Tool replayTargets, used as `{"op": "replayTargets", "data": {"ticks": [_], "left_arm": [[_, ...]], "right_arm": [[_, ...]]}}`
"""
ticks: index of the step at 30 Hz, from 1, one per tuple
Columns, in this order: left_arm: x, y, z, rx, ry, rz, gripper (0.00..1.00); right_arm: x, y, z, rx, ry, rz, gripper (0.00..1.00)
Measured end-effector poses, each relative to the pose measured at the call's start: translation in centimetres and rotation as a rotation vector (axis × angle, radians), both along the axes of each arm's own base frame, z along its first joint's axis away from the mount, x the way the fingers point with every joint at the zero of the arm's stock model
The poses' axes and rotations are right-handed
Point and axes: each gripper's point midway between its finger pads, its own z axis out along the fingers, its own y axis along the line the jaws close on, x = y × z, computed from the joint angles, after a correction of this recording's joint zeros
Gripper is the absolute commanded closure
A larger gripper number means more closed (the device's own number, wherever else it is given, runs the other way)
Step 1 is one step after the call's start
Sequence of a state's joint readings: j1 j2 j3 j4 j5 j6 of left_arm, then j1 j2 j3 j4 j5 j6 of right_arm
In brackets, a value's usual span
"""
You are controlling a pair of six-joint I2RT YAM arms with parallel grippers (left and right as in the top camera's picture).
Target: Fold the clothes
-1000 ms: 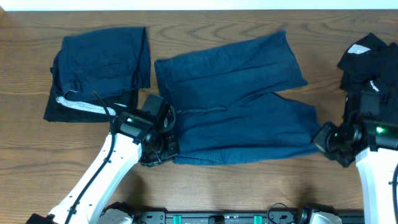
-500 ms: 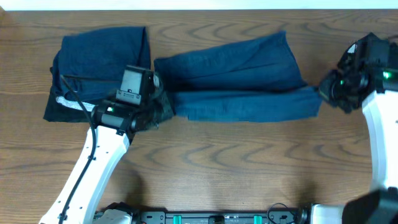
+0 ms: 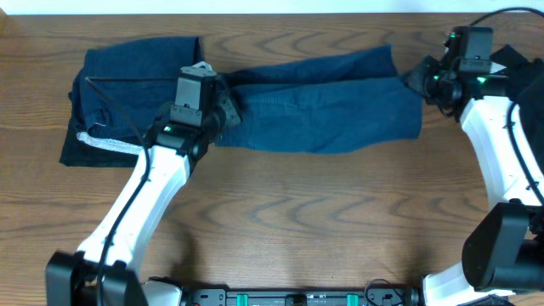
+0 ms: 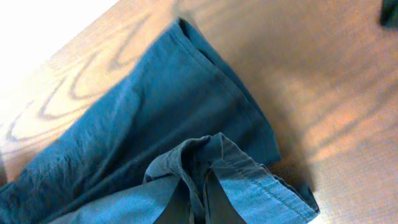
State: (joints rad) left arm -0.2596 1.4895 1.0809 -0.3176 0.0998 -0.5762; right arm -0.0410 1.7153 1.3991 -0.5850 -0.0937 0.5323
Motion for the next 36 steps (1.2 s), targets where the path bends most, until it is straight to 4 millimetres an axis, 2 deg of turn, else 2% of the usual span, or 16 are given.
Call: {"op": "replayTargets", "data": {"ticks": [3,6,15,21,22,23,24,25,27,28,32,34,36], "left_arm": [[1.2,0.6,-1.3,0.034,-0.003,0.033,0.93],[2.1,1.0,-2.7,0.068,0.001,0.061,0.93],[4.1,2.1,-6.7,0.142,0.018,0.119,0.93],[5.1,2.4,-9.2,0.169,0.028,0.139,0.93],[5.3,2.4,-9.5,0.171,0.026,0.141,0.89],[5.5,2.4,-9.7,0.174,0.024,0.14,0.77],[5.5,2.4,-10.0,0.178,0.025,0.142,0.58],[5.6,2.5,-10.3,0.185,0.028,0.145,0.45],[5.7,2.8,-10.4,0.194,0.025,0.154,0.1],[5.9,2.8,-10.3,0.2,0.013,0.149,0.03],[6.5,2.8,-9.0,0.24,-0.037,0.1,0.01],[6.5,2.8,-7.4,0.249,-0.067,0.085,0.01],[6.3,2.8,-4.9,0.249,-0.11,0.078,0.01]], "right_arm": [[1.1,0.6,0.1,-0.045,-0.034,0.0,0.99],[2.5,1.0,-1.0,-0.076,-0.047,-0.001,0.99],[7.5,2.5,-7.0,-0.133,-0.106,0.062,0.99],[9.6,3.2,-9.9,-0.152,-0.153,0.089,0.97],[9.9,3.3,-10.1,-0.155,-0.16,0.09,0.87],[10.1,3.3,-10.4,-0.157,-0.164,0.09,0.73],[10.2,3.1,-10.6,-0.165,-0.166,0.088,0.5],[10.2,3.1,-10.8,-0.167,-0.166,0.084,0.35],[10.4,2.9,-11.0,-0.183,-0.171,0.09,0.01],[10.5,2.9,-10.9,-0.19,-0.176,0.097,0.01],[10.2,3.2,-10.5,-0.236,-0.163,0.166,0.01],[9.3,3.3,-9.8,-0.245,-0.128,0.202,0.01],[8.5,3.6,-8.1,-0.241,-0.117,0.23,0.01]]}}
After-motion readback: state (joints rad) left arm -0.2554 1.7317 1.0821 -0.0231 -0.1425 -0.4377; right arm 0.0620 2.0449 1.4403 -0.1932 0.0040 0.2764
